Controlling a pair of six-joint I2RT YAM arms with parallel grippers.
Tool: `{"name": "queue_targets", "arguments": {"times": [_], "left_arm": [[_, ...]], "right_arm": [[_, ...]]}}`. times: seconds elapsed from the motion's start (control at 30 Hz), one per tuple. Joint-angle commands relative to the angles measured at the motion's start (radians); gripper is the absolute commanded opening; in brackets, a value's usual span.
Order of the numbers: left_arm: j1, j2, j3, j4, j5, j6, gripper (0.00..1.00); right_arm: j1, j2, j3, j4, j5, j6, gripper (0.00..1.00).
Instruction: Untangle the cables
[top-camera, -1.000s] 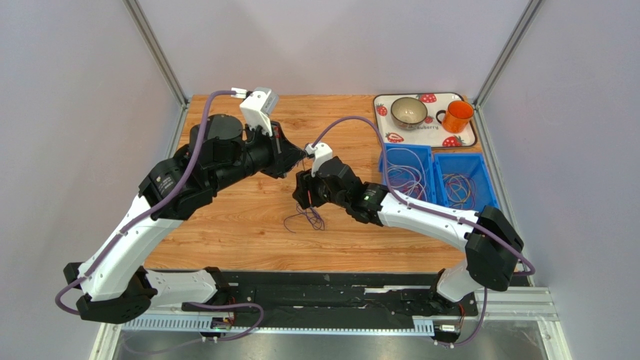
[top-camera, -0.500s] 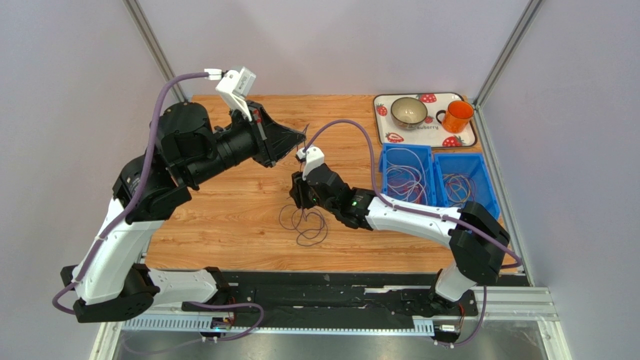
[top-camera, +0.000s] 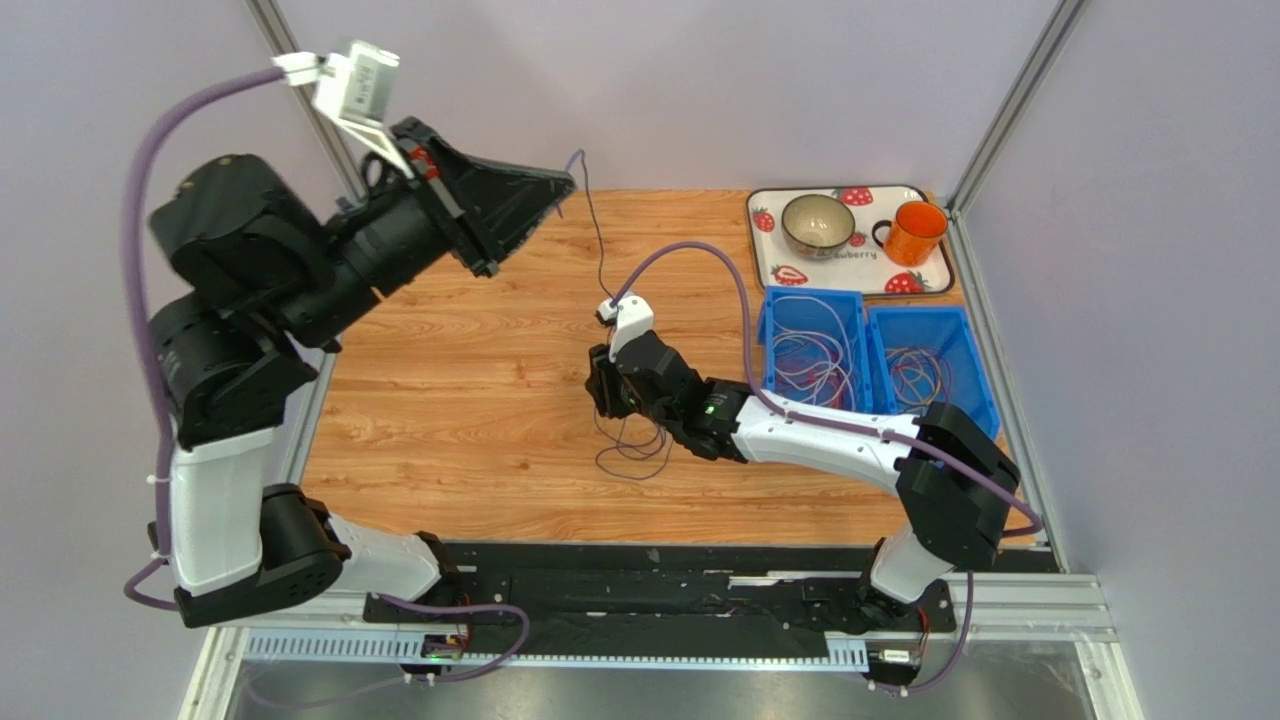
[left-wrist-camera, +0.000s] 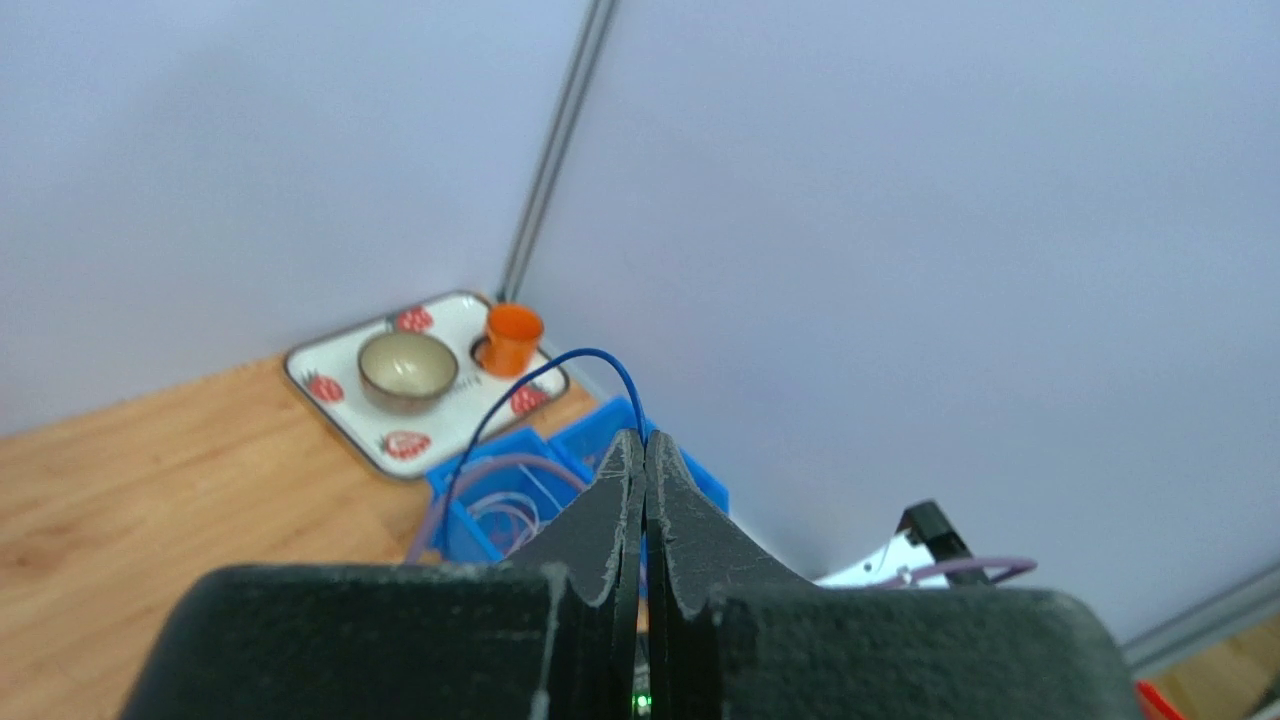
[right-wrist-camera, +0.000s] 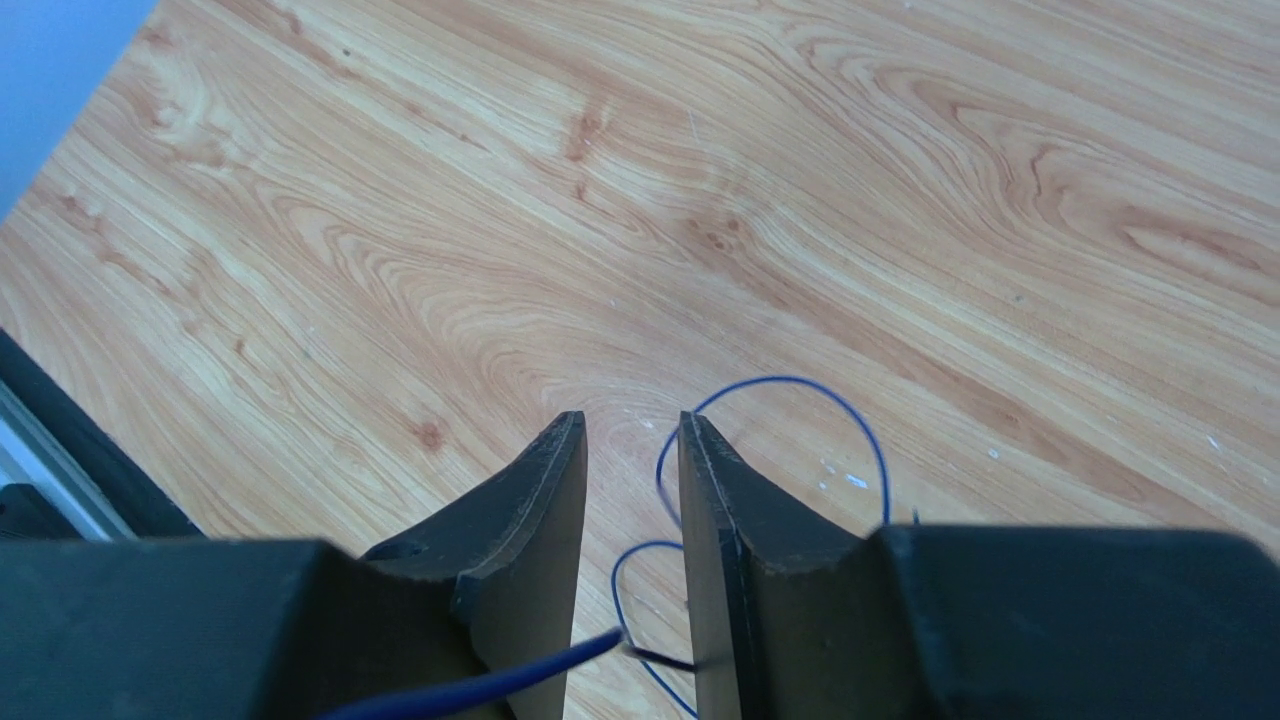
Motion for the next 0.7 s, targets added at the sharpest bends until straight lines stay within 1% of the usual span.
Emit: {"name": "queue_targets", "arguments": {"times": [0.0, 0.07, 0.2, 0.27, 0.4, 0.5, 0.67], "left_arm": [[0.002, 0.000, 0.148, 0.004, -0.103, 0.112, 0.00], [0.002, -0.022, 0.150, 0.027, -0.122, 0.132, 0.00], [0.002, -0.070, 0.080, 0.062, -0.172, 0.148, 0.00], [0.002, -0.093, 0.051, 0.064, -0.185, 0.154, 0.00], [0.002, -0.115, 0.028, 0.036, -0.225, 0.168, 0.00], [0.002, -0.141, 0.025, 0.030, -0.264, 0.191, 0.00], [0.002, -0.178, 0.023, 0.026, -0.326, 0.234, 0.00]], "right_arm": [[0.005, -0.021, -0.035, 0.025, 0.059, 0.006, 0.34], [0.005, -0.021, -0.044, 0.020, 0.067, 0.000, 0.35], [0.001, -0.004, -0.070, 0.002, 0.094, 0.000, 0.46], [-0.002, 0.004, -0.075, -0.007, 0.104, 0.002, 0.49], [-0.014, 0.036, -0.081, -0.058, 0.114, 0.017, 0.50], [-0.017, 0.048, -0.108, -0.053, 0.101, 0.026, 0.51], [-0.018, 0.059, -0.151, -0.043, 0.119, 0.040, 0.52]]}}
